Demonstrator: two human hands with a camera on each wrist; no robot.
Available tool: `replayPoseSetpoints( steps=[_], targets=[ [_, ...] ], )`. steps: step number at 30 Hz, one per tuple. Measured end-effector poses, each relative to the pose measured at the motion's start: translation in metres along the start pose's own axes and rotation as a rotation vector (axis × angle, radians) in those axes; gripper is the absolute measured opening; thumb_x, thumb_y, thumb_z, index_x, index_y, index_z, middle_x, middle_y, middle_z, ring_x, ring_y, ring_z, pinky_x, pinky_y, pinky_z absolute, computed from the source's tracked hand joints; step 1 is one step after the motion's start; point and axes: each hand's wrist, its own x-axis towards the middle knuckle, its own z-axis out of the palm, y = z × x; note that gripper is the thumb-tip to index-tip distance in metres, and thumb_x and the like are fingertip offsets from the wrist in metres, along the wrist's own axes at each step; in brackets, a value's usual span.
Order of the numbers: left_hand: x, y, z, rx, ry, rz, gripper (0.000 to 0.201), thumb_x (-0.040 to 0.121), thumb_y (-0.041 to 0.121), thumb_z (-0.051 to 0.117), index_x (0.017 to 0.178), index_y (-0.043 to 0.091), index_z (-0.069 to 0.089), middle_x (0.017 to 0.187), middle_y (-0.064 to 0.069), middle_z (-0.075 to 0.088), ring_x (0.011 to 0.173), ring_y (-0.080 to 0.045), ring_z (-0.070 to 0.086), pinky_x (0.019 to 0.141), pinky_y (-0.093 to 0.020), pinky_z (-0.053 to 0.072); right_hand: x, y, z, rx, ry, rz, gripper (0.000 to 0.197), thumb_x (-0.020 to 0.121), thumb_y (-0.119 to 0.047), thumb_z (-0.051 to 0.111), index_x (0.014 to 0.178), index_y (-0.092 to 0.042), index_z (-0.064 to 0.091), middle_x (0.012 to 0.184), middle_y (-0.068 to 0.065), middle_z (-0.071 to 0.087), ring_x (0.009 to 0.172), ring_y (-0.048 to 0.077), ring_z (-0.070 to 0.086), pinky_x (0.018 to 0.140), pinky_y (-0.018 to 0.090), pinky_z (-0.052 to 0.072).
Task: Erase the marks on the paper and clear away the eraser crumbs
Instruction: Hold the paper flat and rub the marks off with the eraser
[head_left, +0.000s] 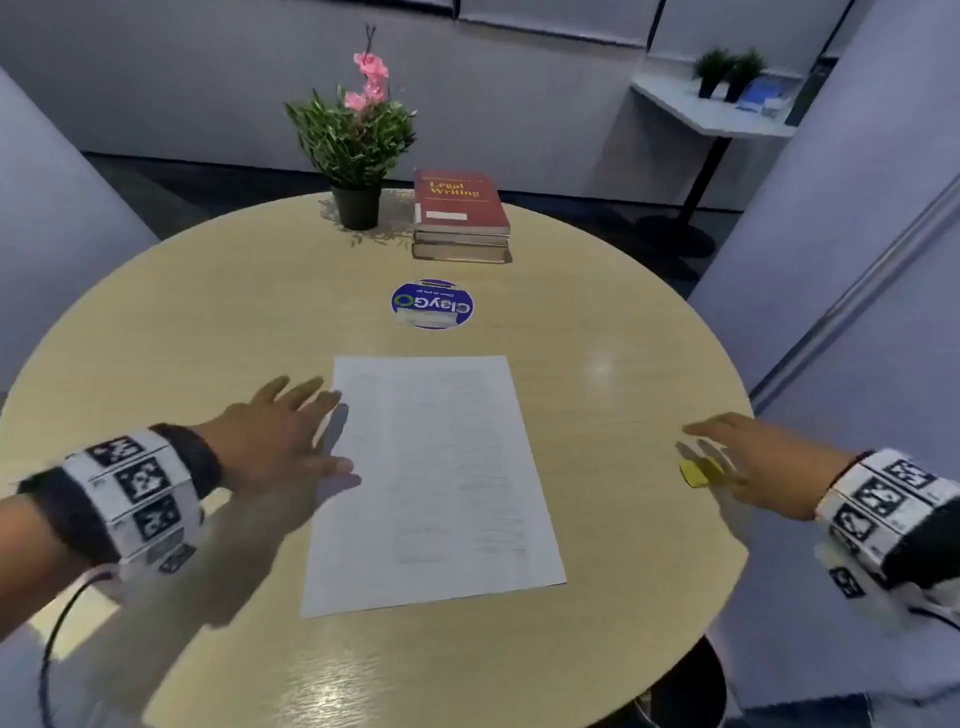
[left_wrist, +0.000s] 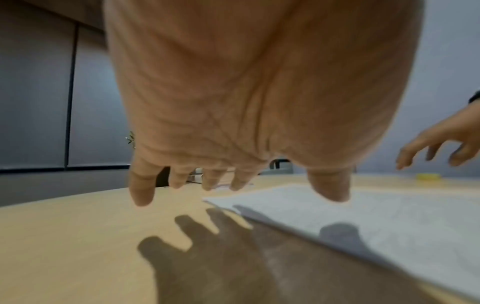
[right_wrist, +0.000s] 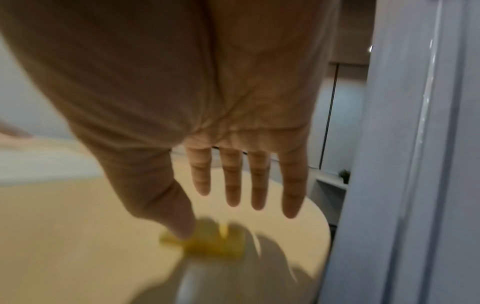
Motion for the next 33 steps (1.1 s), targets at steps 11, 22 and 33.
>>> replayPoseSetpoints(
  steps=[11,22,33],
  targets=[
    [0.002,0.054,0.022,0.233,-0.067,0.044,0.11,0.069,0.092,0.025,0.152,0.03,-0.011,0.159,-0.001,-0.02,0.144,-0.033,-0.023,0.115,-0.055,0.007,0.008,-0.037,-0.018,0.352,0.288,-0.063,0.022,0.082,-0.033,0.069,0.098,-0.022,0.059,0.09,0.001,0.06,0.077,0.018,0.056,0.071,0.033,0.047],
    [-0.005,0.072,0.018,0.211,-0.04,0.072,0.107,0.072,0.088,0.037,0.154,0.028,0.004,0.16,0.001,-0.016,0.144,-0.033,-0.022,0.114,-0.061,0.003,0.054,-0.204,-0.064,0.554,0.332,-0.311,0.031,0.092,-0.033,0.057,0.112,-0.011,0.065,0.096,0.01,0.066,0.083,0.021,0.056,0.075,0.027,0.041],
    [-0.067,0.095,0.031,0.138,0.102,0.147,0.061,0.087,0.072,0.033,0.125,0.028,0.052,0.134,0.001,0.048,0.139,-0.025,0.026,0.113,-0.06,0.001,0.059,-0.2,-0.032,0.306,0.099,-0.354,0.029,0.089,-0.033,0.06,0.112,-0.015,0.061,0.111,0.005,0.064,0.1,0.023,0.056,0.084,0.032,0.045]
  ],
)
